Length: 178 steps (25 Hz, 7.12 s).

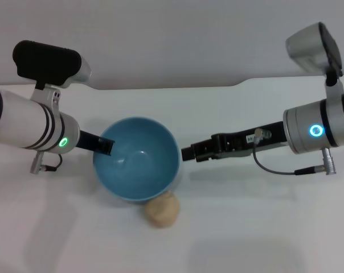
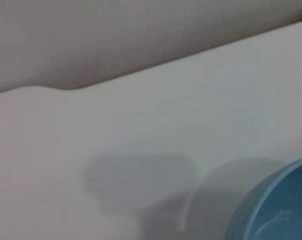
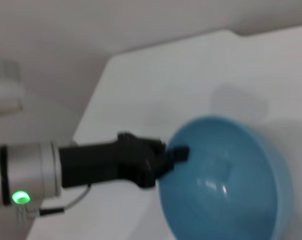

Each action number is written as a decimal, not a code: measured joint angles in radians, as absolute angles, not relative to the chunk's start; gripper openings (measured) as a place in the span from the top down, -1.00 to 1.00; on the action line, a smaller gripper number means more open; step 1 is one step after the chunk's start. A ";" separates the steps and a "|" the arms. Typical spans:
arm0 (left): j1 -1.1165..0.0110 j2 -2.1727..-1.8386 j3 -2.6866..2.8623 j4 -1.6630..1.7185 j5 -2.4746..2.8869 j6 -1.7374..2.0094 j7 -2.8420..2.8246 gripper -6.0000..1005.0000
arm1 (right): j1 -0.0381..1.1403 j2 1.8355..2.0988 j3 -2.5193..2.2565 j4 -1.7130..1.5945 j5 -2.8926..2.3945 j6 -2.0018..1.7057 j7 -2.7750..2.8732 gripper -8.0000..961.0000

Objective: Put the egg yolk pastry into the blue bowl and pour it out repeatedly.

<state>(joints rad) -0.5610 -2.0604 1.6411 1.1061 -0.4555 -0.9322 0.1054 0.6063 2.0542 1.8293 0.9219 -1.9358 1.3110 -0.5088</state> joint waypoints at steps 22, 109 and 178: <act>-0.564 -2.056 1.537 1.105 -0.452 -0.924 0.058 0.97 | 0.693 2.063 1.704 0.821 -2.103 1.242 -0.424 0.15; -0.676 -2.058 1.546 1.105 -0.398 -1.180 0.069 0.97 | 0.632 2.066 1.572 1.108 -1.916 1.151 -0.534 0.87; -0.291 -2.070 2.260 0.915 -0.419 0.671 0.071 0.97 | 0.365 2.072 2.089 0.902 -1.915 0.801 -0.776 0.42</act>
